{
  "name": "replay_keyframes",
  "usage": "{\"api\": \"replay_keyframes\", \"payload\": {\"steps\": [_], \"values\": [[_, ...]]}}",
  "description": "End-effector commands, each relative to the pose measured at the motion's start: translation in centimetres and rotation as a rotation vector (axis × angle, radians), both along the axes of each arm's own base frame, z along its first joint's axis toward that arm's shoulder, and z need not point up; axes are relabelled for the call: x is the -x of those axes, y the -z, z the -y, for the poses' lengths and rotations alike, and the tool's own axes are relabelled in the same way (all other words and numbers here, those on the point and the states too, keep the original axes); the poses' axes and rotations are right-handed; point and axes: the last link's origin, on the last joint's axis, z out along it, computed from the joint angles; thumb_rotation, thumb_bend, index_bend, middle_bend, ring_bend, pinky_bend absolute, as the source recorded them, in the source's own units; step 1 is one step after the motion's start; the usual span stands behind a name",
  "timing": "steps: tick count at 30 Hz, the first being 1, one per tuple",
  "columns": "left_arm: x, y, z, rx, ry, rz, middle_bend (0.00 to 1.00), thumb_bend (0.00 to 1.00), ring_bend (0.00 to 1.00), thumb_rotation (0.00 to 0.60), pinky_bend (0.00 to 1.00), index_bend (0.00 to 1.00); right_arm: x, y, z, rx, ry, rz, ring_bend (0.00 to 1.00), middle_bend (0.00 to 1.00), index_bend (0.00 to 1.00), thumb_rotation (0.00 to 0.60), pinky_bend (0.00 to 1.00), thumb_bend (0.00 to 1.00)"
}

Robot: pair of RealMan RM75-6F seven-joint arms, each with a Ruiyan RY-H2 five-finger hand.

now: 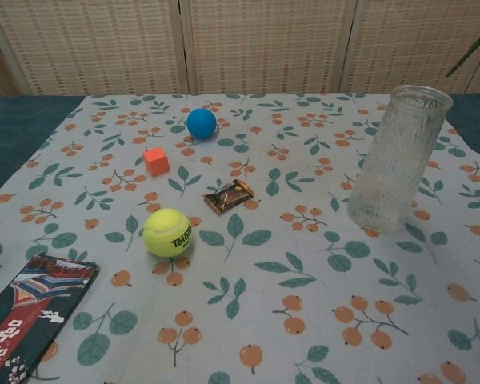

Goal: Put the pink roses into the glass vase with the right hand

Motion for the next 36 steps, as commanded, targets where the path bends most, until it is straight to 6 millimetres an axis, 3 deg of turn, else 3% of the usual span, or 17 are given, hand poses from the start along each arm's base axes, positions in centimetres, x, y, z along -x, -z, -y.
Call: {"api": "replay_keyframes", "payload": {"steps": [1, 21, 36], "values": [[0.0, 0.0, 0.0, 0.001, -0.001, -0.001, 0.18, 0.38, 0.16, 0.6, 0.37, 0.11, 0.5, 0.4, 1.3, -0.024, 0.025, 0.057, 0.95, 0.95, 0.85, 0.6, 1.0, 0.07], [0.0, 0.1, 0.0, 0.002, 0.0, -0.002, 0.18, 0.38, 0.16, 0.6, 0.37, 0.11, 3.2, 1.8, 3.4, -0.128, 0.139, 0.182, 0.95, 0.95, 0.85, 0.6, 1.0, 0.07], [0.0, 0.0, 0.0, 0.001, 0.0, -0.001, 0.18, 0.38, 0.16, 0.6, 0.37, 0.11, 5.7, 3.8, 5.3, -0.168, 0.245, 0.172, 0.95, 0.95, 0.85, 0.6, 1.0, 0.07]]}}
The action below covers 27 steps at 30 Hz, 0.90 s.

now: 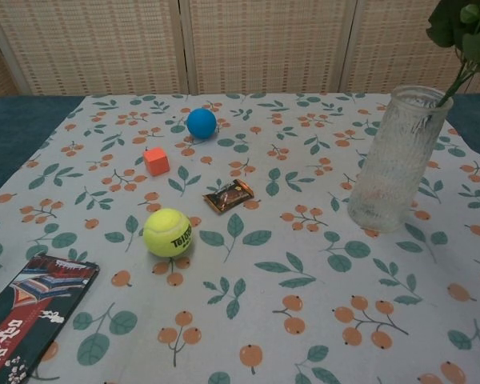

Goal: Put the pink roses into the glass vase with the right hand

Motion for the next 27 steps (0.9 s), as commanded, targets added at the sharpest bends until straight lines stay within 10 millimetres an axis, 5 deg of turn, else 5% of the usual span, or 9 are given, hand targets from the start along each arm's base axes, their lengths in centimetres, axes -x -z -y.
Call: {"api": "replay_keyframes", "payload": {"steps": [1, 5, 11, 15, 23, 27], "values": [[0.0, 0.0, 0.0, 0.001, -0.001, 0.0, 0.18, 0.38, 0.16, 0.6, 0.37, 0.11, 0.4, 0.6, 0.5, -0.016, 0.013, -0.014, 0.95, 0.95, 0.84, 0.6, 1.0, 0.07], [0.0, 0.0, 0.0, 0.001, -0.001, 0.0, 0.18, 0.38, 0.16, 0.6, 0.37, 0.11, 1.0, 1.4, 0.8, -0.037, 0.006, -0.051, 0.94, 0.95, 0.71, 0.6, 1.0, 0.07], [0.0, 0.0, 0.0, 0.002, 0.0, 0.001, 0.18, 0.38, 0.16, 0.6, 0.37, 0.11, 2.0, 1.7, 1.0, -0.068, -0.015, -0.107, 0.93, 0.95, 0.34, 0.6, 1.0, 0.07], [0.0, 0.1, 0.0, 0.003, 0.001, -0.001, 0.18, 0.38, 0.16, 0.6, 0.37, 0.11, 2.7, 1.6, 1.1, -0.061, -0.005, -0.14, 0.91, 0.95, 0.18, 0.6, 1.0, 0.06], [0.0, 0.1, 0.0, 0.005, 0.0, -0.004, 0.18, 0.38, 0.16, 0.6, 0.37, 0.11, 3.6, 0.5, 0.3, 0.026, -0.019, -0.221, 0.88, 0.95, 0.06, 0.6, 1.0, 0.04], [0.1, 0.1, 0.0, 0.004, -0.003, -0.004, 0.18, 0.38, 0.16, 0.6, 0.37, 0.11, 5.4, -1.4, -2.7, 0.254, -0.07, -0.525, 0.82, 0.92, 0.05, 0.6, 1.0, 0.04]]}}
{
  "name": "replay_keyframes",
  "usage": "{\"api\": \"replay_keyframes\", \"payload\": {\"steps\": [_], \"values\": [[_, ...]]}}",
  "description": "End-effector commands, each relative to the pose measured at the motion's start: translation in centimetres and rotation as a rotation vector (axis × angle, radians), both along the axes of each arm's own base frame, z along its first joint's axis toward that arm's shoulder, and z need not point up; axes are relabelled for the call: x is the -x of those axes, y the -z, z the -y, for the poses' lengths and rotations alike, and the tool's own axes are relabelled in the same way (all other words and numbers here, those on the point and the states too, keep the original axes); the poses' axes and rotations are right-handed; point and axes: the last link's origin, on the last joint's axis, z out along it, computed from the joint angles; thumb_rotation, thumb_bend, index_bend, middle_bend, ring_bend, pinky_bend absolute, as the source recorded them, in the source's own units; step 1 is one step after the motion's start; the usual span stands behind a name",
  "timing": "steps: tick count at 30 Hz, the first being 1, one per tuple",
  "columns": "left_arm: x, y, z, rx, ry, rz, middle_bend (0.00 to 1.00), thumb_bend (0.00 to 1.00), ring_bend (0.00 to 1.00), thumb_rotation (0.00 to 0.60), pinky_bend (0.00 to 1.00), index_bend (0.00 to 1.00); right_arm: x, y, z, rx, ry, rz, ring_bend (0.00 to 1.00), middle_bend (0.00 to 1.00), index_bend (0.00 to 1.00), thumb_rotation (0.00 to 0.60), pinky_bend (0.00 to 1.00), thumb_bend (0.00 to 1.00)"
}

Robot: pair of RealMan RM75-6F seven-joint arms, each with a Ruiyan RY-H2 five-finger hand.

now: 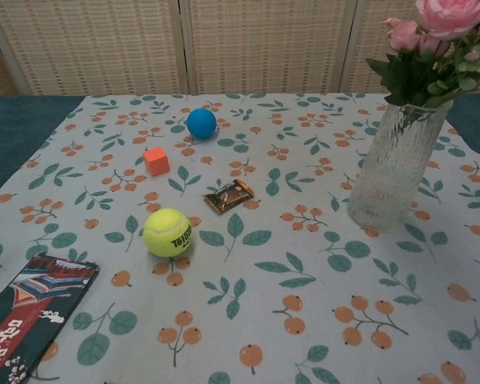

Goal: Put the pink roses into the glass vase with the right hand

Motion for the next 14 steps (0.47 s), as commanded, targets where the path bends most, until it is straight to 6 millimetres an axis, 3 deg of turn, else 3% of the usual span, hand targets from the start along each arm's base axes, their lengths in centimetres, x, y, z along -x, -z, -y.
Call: {"api": "replay_keyframes", "payload": {"steps": [1, 4, 6, 7, 10, 14], "values": [[0.1, 0.0, 0.0, -0.001, -0.003, 0.001, 0.18, 0.38, 0.16, 0.6, 0.37, 0.11, 2.5, -2.1, -3.8, 0.27, -0.052, -0.411, 0.78, 0.88, 0.06, 0.6, 1.0, 0.04], [0.1, -0.1, -0.1, -0.003, -0.004, 0.0, 0.18, 0.38, 0.16, 0.6, 0.37, 0.11, 4.4, -2.5, -7.3, 0.521, 0.071, -0.868, 0.58, 0.68, 0.08, 0.6, 0.96, 0.03], [0.1, -0.1, -0.1, -0.004, -0.004, 0.0, 0.18, 0.38, 0.16, 0.6, 0.37, 0.11, 4.8, -1.7, -9.2, 0.611, 0.149, -1.049, 0.42, 0.52, 0.07, 0.6, 0.8, 0.02], [0.1, 0.0, -0.1, -0.003, -0.005, 0.0, 0.18, 0.38, 0.16, 0.6, 0.37, 0.11, 5.0, -1.3, -9.9, 0.612, 0.162, -1.085, 0.32, 0.41, 0.05, 0.6, 0.65, 0.02], [0.1, 0.0, -0.1, -0.001, -0.004, -0.003, 0.18, 0.38, 0.16, 0.6, 0.37, 0.11, 5.7, -0.4, -11.0, 0.541, 0.155, -1.13, 0.14, 0.23, 0.02, 0.6, 0.39, 0.02], [0.0, 0.1, -0.1, 0.001, 0.0, -0.004, 0.18, 0.38, 0.16, 0.6, 0.37, 0.11, 5.5, -0.1, -10.9, 0.512, 0.112, -1.142, 0.03, 0.12, 0.0, 0.6, 0.29, 0.01]]}}
